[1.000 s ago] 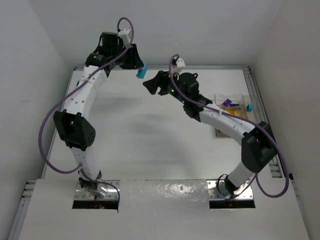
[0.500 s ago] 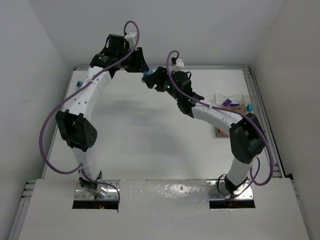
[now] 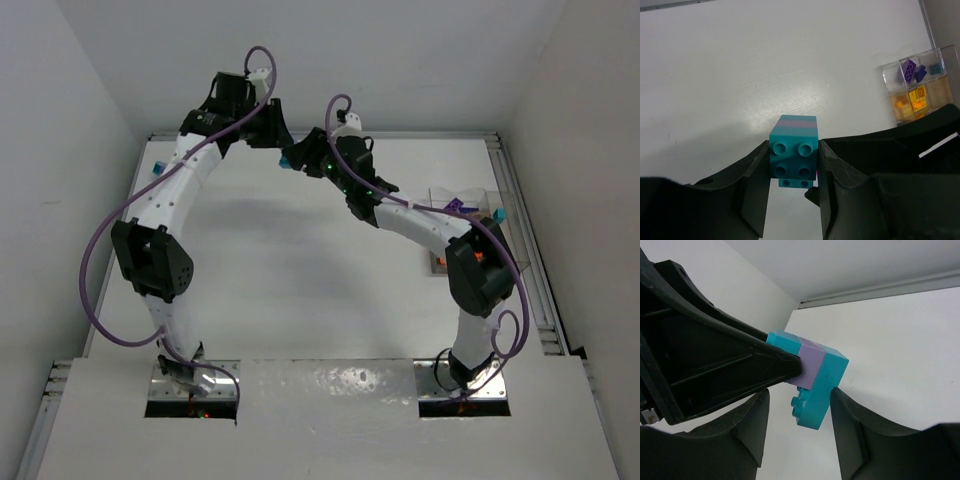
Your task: Sort the legos into containers by color
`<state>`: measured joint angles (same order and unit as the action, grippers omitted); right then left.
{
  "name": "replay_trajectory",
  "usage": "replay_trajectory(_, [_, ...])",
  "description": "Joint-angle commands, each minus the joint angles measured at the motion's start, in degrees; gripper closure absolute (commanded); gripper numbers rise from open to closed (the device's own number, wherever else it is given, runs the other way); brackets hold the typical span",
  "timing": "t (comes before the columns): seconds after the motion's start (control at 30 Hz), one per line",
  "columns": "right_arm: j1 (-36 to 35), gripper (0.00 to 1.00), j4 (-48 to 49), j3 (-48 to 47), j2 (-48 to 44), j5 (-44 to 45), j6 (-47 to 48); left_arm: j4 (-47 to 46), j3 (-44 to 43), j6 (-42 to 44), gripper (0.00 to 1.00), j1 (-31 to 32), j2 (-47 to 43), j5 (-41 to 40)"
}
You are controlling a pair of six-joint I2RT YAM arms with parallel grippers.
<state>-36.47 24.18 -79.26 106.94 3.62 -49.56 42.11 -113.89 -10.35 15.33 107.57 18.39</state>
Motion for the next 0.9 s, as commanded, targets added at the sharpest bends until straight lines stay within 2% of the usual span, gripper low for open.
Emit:
replay_trajectory(0.0, [-0.27,0.50,-0.71,-2.83,-0.15,0.33,-0.80,-1.76,-0.81,-1.43,1.00,0.75,-3.07,2.88])
replay_trajectory(0.1, [-0.18,0.50,-3.62,-1.69,-1.02,3.41,-0.89,-1.68,-1.43,-0.29,1.00,0.75,-2.98,1.91])
replay_trajectory(0.33, [-0.27,0.53,-1.96,-2.12,-0.06,1.93,-0.98,-1.59,-1.34,-0.11,1.00,0.75,-2.98,2.09])
replay_trajectory(0.4, [-0.18,0.61,-1.60,-2.21,0.20,1.83,-1.33,-1.33,-0.99,-0.28,1.00,0.75,-2.98,2.26])
replay_trajectory(0.43, [-0.18,0.70,-1.77,-2.30,0.29,1.57,-1.68,-1.24,-0.90,-0.46,1.00,0.75,-3.07,2.44])
replay_trajectory(0.5, [-0.18,0.79,-1.95,-2.65,0.73,0.78,-2.03,-1.41,-0.99,-0.81,1.00,0.75,-3.07,2.61])
replay_trajectory(0.53, [-0.18,0.93,-1.95,-2.74,0.90,0.43,-2.47,-1.59,-1.16,-0.90,1.00,0.75,-3.07,2.61])
replay_trajectory(0.57, [-0.18,1.00,-1.95,-2.56,1.08,-0.10,-2.64,-1.85,-1.34,-0.90,1.00,0.75,-3.07,2.44])
replay_trajectory(0.7, [1.57,1.00,-5.35,-0.02,0.03,0.60,-3.35,-0.63,-3.88,0.76,1.00,0.75,-2.80,0.51])
replay_trajectory(0.77, [4.98,1.00,-8.53,2.60,-1.72,0.69,-1.86,0.86,-4.68,2.78,1.00,0.75,-2.72,-1.24])
replay_trajectory(0.83, [9.28,1.00,-11.25,6.99,-3.74,1.74,4.97,2.09,-4.85,3.84,1.00,0.66,-3.24,-2.57])
replay_trajectory(0.87, [11.14,1.00,-15.44,7.37,-5.14,1.74,13.35,2.45,-4.59,4.02,1.00,0.66,-3.50,-2.83])
